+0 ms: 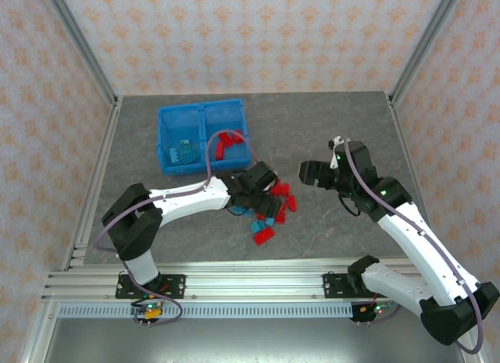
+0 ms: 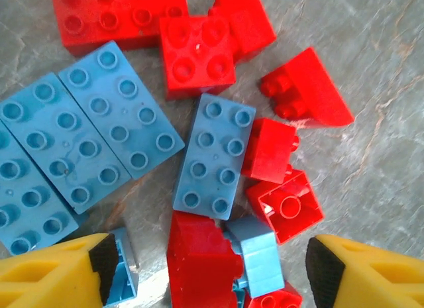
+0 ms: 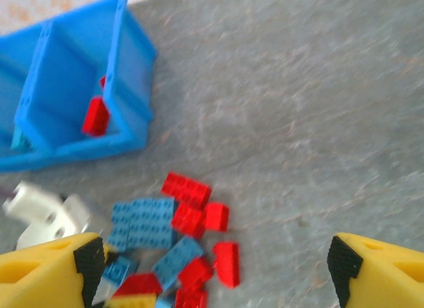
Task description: Sort the legos into containers by color
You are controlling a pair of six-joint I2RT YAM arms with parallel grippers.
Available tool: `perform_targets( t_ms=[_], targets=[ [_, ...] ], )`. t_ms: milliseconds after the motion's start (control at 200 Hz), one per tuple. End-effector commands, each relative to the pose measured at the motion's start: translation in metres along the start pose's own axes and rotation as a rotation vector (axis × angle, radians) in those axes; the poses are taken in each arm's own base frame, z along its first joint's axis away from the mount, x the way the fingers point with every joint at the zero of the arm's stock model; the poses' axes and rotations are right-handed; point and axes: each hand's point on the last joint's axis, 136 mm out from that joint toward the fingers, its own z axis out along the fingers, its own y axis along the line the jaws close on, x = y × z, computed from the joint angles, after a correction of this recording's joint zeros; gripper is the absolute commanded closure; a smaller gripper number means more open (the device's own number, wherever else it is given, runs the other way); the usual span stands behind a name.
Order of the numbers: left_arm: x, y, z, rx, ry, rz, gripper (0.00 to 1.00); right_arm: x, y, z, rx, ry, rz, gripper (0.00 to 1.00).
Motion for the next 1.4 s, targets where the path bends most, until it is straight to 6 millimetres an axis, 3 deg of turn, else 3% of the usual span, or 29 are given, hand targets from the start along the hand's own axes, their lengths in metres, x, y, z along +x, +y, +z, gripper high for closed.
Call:
perform_targets(
  t_ms=[0,130,255,370,495,561,691,831,926,1076,1231,1261,1396],
  targets=[
    [0.012,0.004,0.002,-0.010,0.068,0.071,0.34,0.041,0.005,-0.013,-0.045,0.216,0.034,0.11],
    [0.018,0.008,0.009,-0.031,0.094,0.092,0.45,0.057,0.005,-0.019,-0.046,0.302,0.040,0.11],
    [0.017,0.011,0.014,-0.043,0.076,0.091,0.61,0.068,0.014,-0.020,-0.090,0.386,0.042,0.12],
    [0.012,0.007,0.016,-0.028,0.047,0.084,0.70,0.071,0.015,-0.018,-0.086,0.415,0.050,0.13],
    [-0.001,0.005,-0.001,-0.024,-0.011,0.092,0.76,0.062,0.021,-0.011,-0.107,0.390,0.053,0.13],
    [-0.011,0.009,-0.022,-0.041,-0.049,0.113,0.76,0.056,0.024,-0.007,-0.116,0.383,0.051,0.13],
    [-0.033,0.051,-0.071,-0.138,-0.125,0.070,0.75,0.042,0.031,0.003,-0.126,0.360,0.042,0.13],
    [-0.083,0.115,-0.126,-0.298,-0.301,-0.039,0.74,0.027,0.039,0.015,-0.148,0.326,0.048,0.13],
    [-0.120,0.152,-0.144,-0.412,-0.393,-0.096,0.74,0.023,0.042,0.019,-0.158,0.317,0.057,0.14],
    [-0.172,0.199,-0.134,-0.568,-0.462,-0.152,0.71,0.023,0.040,0.022,-0.148,0.312,0.061,0.14],
    [-0.211,0.234,-0.122,-0.688,-0.522,-0.174,0.71,0.030,0.037,0.020,-0.148,0.307,0.078,0.14],
    [-0.214,0.243,-0.105,-0.683,-0.503,-0.183,0.71,0.030,0.037,0.019,-0.153,0.303,0.083,0.14],
    [-0.232,0.265,-0.076,-0.644,-0.532,-0.210,0.70,0.032,0.035,0.013,-0.153,0.288,0.092,0.14]
  ],
)
